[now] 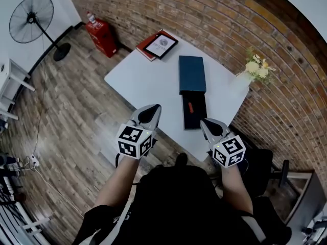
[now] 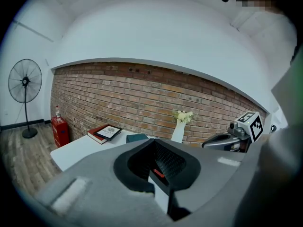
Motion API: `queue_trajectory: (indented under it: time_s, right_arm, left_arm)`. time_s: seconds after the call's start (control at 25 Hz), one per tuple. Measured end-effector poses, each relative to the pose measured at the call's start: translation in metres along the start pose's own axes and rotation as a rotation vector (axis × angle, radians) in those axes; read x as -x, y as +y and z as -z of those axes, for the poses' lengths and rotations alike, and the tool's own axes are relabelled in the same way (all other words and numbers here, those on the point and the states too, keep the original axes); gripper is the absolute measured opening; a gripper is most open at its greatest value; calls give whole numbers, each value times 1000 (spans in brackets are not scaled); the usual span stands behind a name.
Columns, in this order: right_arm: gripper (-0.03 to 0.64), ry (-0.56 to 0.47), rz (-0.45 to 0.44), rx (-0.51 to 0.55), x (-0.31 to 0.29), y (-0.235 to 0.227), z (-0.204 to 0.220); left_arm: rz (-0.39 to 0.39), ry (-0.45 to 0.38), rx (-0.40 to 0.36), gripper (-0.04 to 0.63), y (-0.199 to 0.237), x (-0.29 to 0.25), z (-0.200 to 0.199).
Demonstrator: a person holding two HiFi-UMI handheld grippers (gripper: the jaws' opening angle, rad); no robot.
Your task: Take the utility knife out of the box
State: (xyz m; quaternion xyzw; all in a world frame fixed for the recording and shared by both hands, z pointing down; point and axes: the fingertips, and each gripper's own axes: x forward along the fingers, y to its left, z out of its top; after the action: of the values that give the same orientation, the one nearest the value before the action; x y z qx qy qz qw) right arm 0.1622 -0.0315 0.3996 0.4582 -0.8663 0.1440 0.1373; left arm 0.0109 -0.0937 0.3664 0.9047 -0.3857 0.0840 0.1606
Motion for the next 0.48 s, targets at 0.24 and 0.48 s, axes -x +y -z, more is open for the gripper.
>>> queue_trajectory:
  time_s: [0.24,0.48]
  right_arm:
    - [2,15,-54,-14,-8,-38,1]
    - [2,48,-101,-24,-15,-65,11]
  left_arm:
    - [-43,27,-4,8,-2,-42,-9]
    - [-48,35,-10,8,-14,-75,-15]
